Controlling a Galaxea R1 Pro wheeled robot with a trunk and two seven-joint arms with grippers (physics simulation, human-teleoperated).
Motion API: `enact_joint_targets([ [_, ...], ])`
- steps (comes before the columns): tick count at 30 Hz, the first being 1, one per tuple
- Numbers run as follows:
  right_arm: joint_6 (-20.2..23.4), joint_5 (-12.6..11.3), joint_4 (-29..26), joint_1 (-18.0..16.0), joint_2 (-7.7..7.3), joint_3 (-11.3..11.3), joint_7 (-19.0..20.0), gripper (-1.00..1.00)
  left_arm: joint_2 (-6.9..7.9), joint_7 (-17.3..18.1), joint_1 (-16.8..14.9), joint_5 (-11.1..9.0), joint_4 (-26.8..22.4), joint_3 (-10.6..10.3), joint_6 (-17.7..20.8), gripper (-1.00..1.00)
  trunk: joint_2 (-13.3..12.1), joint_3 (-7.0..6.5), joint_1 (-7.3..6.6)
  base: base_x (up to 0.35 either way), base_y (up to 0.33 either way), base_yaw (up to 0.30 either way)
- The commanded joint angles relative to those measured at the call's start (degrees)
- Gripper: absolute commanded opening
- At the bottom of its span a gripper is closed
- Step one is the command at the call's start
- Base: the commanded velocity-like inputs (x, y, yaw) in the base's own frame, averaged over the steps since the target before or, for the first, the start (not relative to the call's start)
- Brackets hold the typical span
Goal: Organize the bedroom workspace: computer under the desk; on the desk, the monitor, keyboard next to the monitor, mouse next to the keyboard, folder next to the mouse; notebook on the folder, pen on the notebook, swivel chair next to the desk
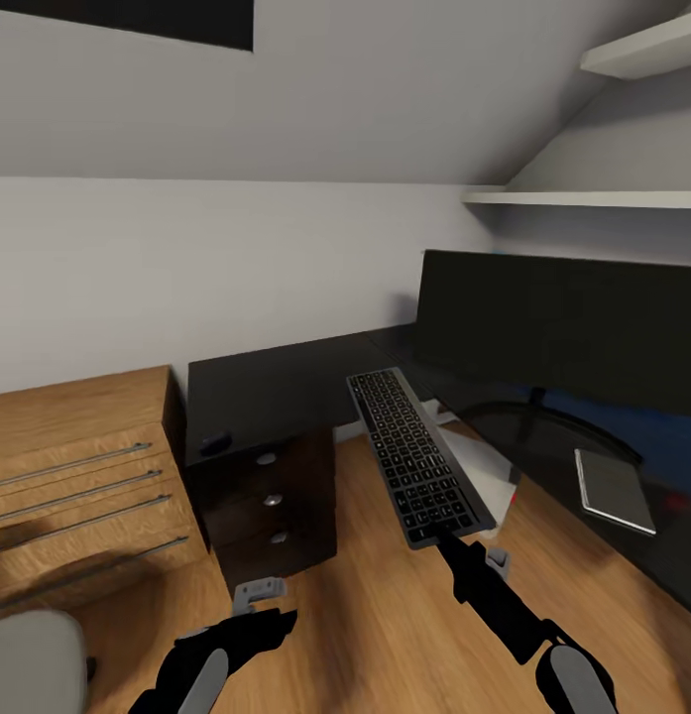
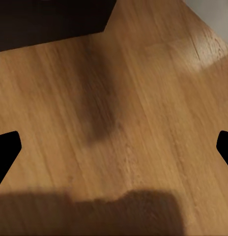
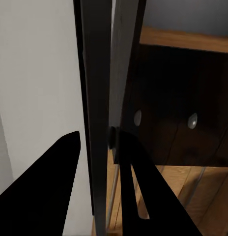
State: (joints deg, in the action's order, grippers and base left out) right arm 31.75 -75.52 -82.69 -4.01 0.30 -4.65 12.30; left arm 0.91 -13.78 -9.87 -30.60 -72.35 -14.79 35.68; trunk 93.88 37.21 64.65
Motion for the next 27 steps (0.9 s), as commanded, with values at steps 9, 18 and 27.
enact_joint_targets([
  [9,0.4,0.0,0.2,0.0,-0.28,-0.3,1.7,-1.0,0.06,-0.4,0.0,-0.6,-0.1,-0.3,0.1,1.0,0.0,0.05,0.01,0.247,0.0,0.011],
  [18,0.5,-0.4,0.1,0.0,-0.27,-0.4,1.9,-1.0,0.06,-0.5,0.0,-0.7,-0.1,-0.2,0.1,1.0,0.0,0.05,0.01,0.028,0.0,0.0],
  [27,0.5,-0.6,0.6,0.0,-0.22,-0.4,1.9,-1.0,0.06,-0.5,0.0,-0.7,-0.1,-0.2,0.1,1.0,0.0,0.05,0.01,0.0,0.0,0.0],
])
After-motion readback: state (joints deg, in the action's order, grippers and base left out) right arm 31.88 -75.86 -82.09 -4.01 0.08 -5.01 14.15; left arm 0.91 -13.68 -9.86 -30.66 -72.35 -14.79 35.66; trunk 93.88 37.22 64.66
